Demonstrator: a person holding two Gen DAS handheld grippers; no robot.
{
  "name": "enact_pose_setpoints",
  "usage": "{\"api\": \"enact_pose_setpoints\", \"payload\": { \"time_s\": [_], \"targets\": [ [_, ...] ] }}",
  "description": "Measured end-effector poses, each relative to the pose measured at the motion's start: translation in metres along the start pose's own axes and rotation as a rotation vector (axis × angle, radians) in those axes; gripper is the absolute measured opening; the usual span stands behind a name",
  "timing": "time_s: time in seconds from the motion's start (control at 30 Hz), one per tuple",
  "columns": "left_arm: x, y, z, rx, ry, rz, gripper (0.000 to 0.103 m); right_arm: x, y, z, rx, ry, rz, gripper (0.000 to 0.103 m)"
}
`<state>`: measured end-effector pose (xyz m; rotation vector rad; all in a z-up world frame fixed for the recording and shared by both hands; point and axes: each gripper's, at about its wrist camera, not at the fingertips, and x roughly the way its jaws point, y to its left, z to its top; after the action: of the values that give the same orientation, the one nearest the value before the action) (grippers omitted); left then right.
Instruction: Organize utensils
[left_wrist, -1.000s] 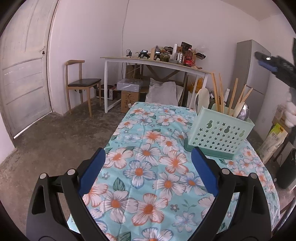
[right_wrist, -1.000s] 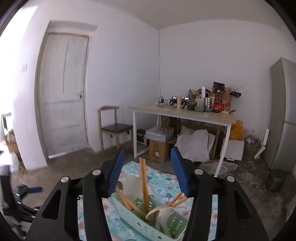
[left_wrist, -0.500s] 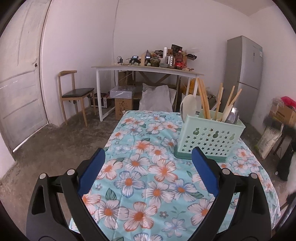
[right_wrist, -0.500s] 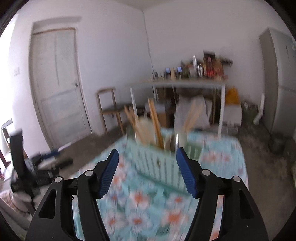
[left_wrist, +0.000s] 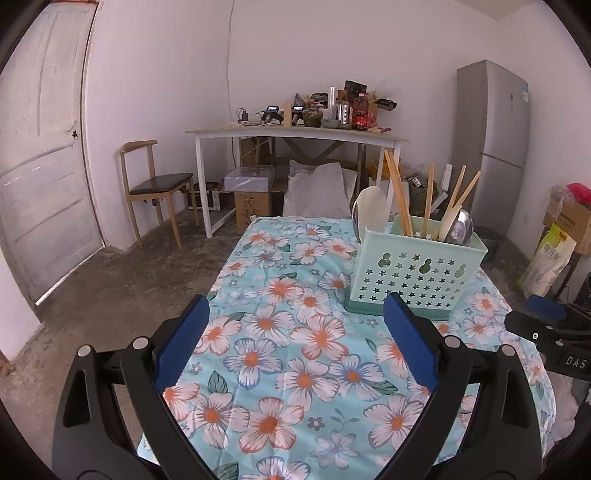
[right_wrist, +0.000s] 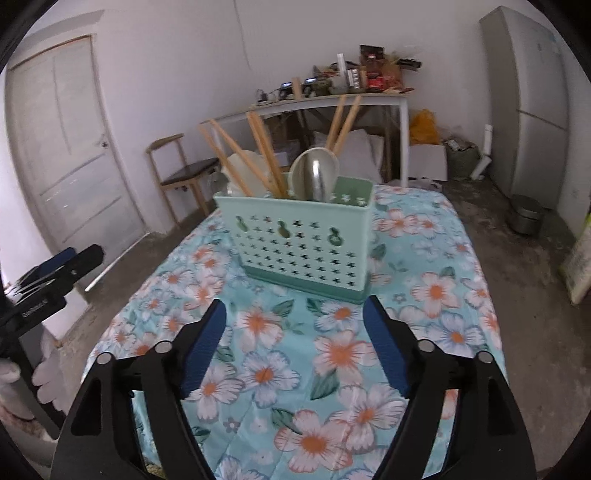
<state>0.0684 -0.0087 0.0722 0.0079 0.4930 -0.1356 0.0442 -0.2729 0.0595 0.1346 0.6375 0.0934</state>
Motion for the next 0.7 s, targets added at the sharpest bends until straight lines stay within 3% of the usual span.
{"api": "enact_pose_setpoints", "payload": {
  "time_s": [0.23, 0.33, 0.7],
  "targets": [
    [-0.017, -0.009, 0.008, 0.013, -0.047, 0.058, 0.095, -0.013, 0.006, -0.003, 0.009, -0.062, -0.158, 0.096],
    [-0.020, -0.015, 0.009, 0.037, -0.051, 0.099, 0.095, -0.018, 0.010, -0.002, 0.009, -0.083, -0.199, 0.096],
    [-0.020, -0.011, 0.008, 0.011, -0.024, 0.178, 0.095, -0.009, 0.007, -0.007, 0.071, -0.031, -0.213, 0.096]
  ]
}}
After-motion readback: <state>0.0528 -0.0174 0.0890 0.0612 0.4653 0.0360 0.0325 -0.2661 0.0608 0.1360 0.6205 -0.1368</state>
